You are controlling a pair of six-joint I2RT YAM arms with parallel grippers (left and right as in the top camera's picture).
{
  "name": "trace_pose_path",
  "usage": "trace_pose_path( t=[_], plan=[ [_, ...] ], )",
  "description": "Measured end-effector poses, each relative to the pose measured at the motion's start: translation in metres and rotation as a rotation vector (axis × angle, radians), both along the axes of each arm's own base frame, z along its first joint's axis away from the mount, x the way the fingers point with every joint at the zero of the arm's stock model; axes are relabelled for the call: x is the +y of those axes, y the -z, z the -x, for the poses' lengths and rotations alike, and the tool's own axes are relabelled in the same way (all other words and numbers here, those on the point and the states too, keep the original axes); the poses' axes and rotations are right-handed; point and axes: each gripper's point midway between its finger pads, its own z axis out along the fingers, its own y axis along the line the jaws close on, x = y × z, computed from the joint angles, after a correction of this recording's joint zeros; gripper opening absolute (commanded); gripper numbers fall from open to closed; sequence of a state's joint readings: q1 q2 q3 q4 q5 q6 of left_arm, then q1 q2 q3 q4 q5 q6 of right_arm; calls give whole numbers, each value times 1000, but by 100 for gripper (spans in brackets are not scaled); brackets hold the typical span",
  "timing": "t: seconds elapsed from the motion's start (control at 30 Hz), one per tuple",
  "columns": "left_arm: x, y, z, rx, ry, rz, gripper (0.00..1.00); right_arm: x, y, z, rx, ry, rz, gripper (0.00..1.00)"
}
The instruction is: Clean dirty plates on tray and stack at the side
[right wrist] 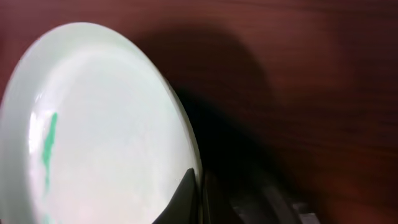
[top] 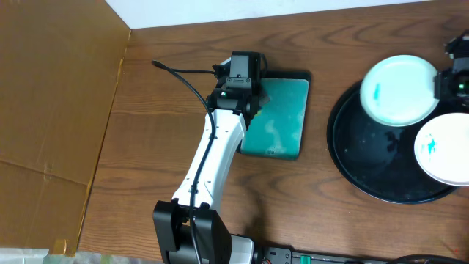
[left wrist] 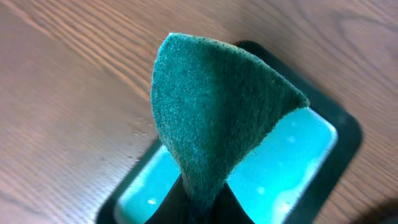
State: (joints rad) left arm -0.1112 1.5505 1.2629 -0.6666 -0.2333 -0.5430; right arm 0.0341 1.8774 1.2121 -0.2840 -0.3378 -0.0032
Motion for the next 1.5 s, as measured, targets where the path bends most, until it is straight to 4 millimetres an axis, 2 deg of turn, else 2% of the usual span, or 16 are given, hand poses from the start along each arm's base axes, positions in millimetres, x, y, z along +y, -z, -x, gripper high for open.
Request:
trace_pose_path(
  t=[0.07, 0.17, 0.27, 0.37, 0.53, 0.77, 1.07, 1.2, 1.3, 1.5],
  plan=[
    [-6, 0, -3, -9, 19, 33, 8, 19, -4, 11, 32, -48, -43, 1],
    [-17, 0, -5, -15, 50, 85, 7, 38, 1, 29, 105, -94, -79, 1],
    [-30, 0, -9, -27, 89, 148, 7, 51, 8, 49, 183, -127, -91, 1],
    [-43, -2, -11, -35, 130, 201, 7, 57, 11, 56, 208, -143, -84, 1],
    [-75, -5, -12, -47, 217, 255, 7, 61, 22, 65, 234, -146, -29, 1],
    [-124, -10, -7, -61, 342, 286, 8, 55, 55, 73, 305, -129, 26, 1],
    [-160, -15, -6, -93, 409, 319, 7, 45, 64, 68, 295, -100, 81, 1],
    [-191, -1, -12, -93, 456, 355, 7, 46, 63, 60, 265, -98, 79, 1],
    [-225, 15, -17, -94, 521, 394, 7, 47, 63, 57, 252, -94, 77, 1],
    [-284, 53, -9, -54, 606, 448, 7, 46, 63, 55, 249, -86, 75, 1]
  ],
)
